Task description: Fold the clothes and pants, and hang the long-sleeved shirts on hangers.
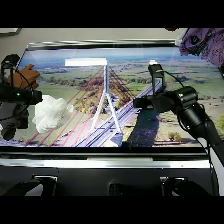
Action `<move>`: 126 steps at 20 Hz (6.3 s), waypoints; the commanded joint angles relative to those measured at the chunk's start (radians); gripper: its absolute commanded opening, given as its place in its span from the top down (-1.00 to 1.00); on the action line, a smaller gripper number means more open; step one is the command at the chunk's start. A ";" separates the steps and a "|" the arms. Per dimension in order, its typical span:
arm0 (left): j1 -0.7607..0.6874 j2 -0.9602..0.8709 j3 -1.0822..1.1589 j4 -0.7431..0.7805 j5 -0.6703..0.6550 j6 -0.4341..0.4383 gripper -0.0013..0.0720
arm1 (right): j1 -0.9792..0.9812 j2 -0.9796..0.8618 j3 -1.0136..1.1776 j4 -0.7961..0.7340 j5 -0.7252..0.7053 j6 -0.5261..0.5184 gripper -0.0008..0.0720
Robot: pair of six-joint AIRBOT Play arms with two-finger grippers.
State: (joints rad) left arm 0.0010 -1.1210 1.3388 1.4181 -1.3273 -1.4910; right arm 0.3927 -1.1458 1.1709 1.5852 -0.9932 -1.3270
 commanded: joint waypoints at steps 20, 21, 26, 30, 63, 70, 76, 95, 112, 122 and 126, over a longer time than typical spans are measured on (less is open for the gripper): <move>0.138 -0.193 -0.217 0.083 0.299 -0.212 -1.00 | 0.001 0.001 0.001 0.000 0.000 0.000 0.89; 0.142 -0.231 -0.234 0.066 0.340 -0.212 -1.00 | 0.001 0.001 0.001 0.000 0.000 0.000 0.89; 0.105 -0.394 -0.238 0.052 0.430 -0.212 -1.00 | 0.001 0.001 0.001 0.000 -0.001 0.000 0.89; 0.047 -0.365 -0.220 -0.151 0.389 -0.072 0.93 | 0.001 0.001 0.001 -0.016 -0.078 -0.023 0.88; -0.042 -0.207 -0.085 -0.282 0.179 -0.211 -0.82 | -0.270 -0.284 -0.320 0.804 0.185 -0.381 -0.64; 0.019 -0.209 -0.184 -0.207 0.192 -0.102 -0.43 | -0.252 -0.301 -0.320 0.785 0.255 -0.340 0.89; 0.137 -0.243 -0.466 -0.668 0.342 0.272 -0.44 | -0.270 -0.197 -0.320 0.751 0.169 -0.340 0.89; 0.137 -0.037 0.183 -0.401 0.244 0.084 0.94 | -0.271 0.042 0.311 0.378 0.019 -0.215 0.89; 0.134 0.189 0.338 -0.068 0.184 -0.166 0.93 | -0.271 0.168 0.522 0.133 -0.164 -0.042 0.89; 0.035 -0.627 0.300 -0.068 0.376 -0.163 0.93 | -0.270 -0.672 0.522 0.326 -0.057 0.017 0.89; -0.010 -0.717 0.300 -0.068 0.426 -0.231 0.93 | -0.271 -0.765 0.523 0.409 0.024 0.063 0.70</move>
State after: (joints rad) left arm 0.0200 -1.7504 1.6394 1.3521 -0.9543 -1.6836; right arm 0.1219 -1.8206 1.6920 1.9182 -1.0424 -1.2945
